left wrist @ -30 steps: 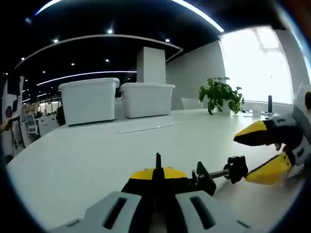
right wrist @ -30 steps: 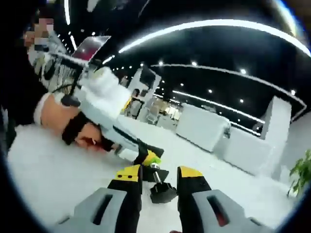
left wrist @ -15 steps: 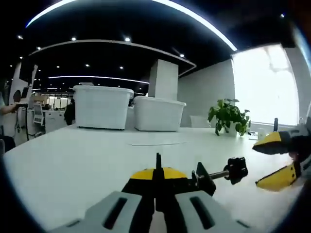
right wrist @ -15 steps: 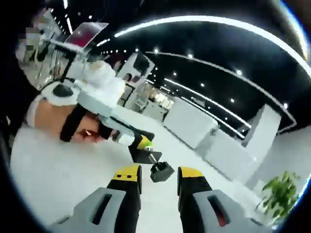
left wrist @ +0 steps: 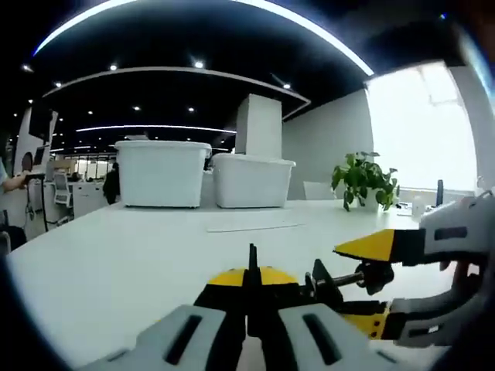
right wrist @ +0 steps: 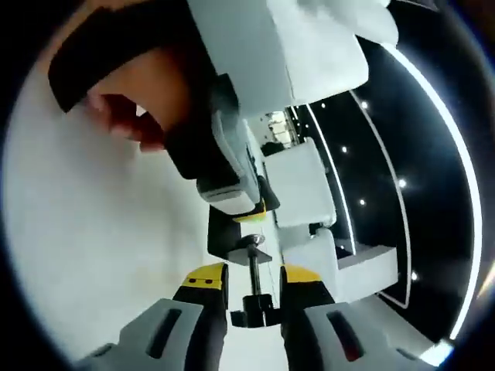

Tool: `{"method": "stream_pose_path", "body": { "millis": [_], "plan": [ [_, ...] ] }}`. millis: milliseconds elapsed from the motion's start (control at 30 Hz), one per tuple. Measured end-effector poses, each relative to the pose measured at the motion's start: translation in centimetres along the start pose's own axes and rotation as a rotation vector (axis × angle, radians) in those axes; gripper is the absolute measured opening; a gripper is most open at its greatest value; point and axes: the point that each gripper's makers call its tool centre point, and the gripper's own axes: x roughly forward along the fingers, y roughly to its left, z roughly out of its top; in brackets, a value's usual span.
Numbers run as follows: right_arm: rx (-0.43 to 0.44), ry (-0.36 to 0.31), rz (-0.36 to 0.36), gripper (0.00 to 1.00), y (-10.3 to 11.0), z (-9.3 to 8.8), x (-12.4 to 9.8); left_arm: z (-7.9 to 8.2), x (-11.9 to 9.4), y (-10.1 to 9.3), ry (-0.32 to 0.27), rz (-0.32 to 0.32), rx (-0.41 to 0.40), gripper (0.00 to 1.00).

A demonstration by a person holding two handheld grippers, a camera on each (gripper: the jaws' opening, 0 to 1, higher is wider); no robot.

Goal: Clamp the fixed fixture on the desktop, loosen the retaining clip, secure it to the edge of the desk, and tighten the retaining clip.

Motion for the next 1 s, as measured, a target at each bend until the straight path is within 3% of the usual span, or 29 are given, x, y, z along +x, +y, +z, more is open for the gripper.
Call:
{"method": "stream_pose_path", "body": {
  "millis": [433,633,800,933,1000],
  "plan": [
    [-0.088,0.019,-0.02,0.18,0.4,0.0,0.0,-0.2,0.1,0.1,0.01,0.006,-0.011,0.03],
    [-0.206,0.03,-0.044,0.11,0.4,-0.2,-0.2,-0.4,0.1,-0.1,0.019,0.005,0.002,0.03],
    [-0.282,0.029,-0.037,0.1,0.9,-0.1,0.8,-0.5,0.1,0.2,0.021,0.017,-0.014,0.03],
    [-0.242,0.051,0.005,0.08,1.1,-0.3,1.1,-0.8,0.1,0.2,0.034,0.02,-0.024,0.04],
    [-0.232,0.047,0.019,0.01,1.0,-0.1,0.8,-0.9,0.2,0.3,0.038,0.022,-0.031,0.05]
  ]
}}
